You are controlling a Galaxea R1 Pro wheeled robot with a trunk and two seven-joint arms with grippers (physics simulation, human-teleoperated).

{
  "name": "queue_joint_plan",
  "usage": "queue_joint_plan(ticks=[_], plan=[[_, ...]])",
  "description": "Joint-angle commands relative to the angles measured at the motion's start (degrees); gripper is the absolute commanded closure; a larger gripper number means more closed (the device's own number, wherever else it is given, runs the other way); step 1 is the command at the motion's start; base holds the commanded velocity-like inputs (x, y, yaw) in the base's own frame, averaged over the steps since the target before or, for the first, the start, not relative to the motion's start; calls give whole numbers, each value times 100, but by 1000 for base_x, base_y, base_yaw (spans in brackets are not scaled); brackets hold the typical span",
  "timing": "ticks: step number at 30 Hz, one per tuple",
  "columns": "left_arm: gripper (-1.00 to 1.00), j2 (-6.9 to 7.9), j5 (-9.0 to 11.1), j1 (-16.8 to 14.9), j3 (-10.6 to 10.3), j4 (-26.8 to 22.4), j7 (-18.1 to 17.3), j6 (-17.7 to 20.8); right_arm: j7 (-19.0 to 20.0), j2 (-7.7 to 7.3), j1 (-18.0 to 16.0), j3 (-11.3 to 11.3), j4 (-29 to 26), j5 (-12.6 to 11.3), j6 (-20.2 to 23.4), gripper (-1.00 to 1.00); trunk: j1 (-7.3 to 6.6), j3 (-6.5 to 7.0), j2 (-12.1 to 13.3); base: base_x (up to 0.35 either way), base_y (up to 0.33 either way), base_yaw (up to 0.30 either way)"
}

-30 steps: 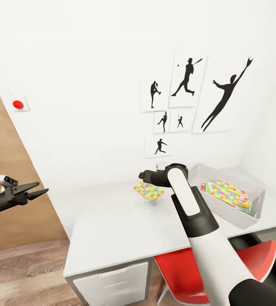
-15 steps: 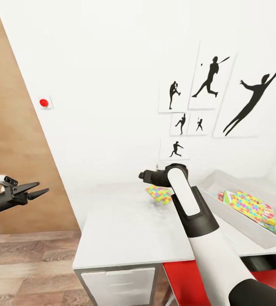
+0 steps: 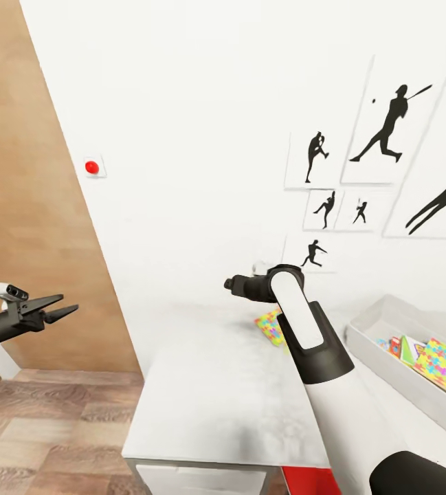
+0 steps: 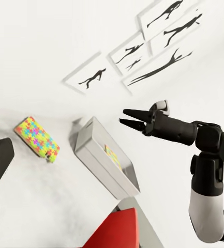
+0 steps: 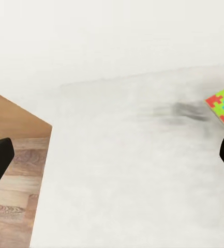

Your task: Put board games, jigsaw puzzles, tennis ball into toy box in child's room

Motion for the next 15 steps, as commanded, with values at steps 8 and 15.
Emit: queue_joint_plan(ticks=[8,15], plan=[[-100,-4,1,-5,-11,-1,-20,60,-62,0,-7,1,5,-51,18,-100,6,-13,-12,188,-40,-159],[-100,0,1,-5,-7,-1,-23,60,-63,0,-7,5,3,-52,18,-100,6,-13,-12,32,-34,-261]])
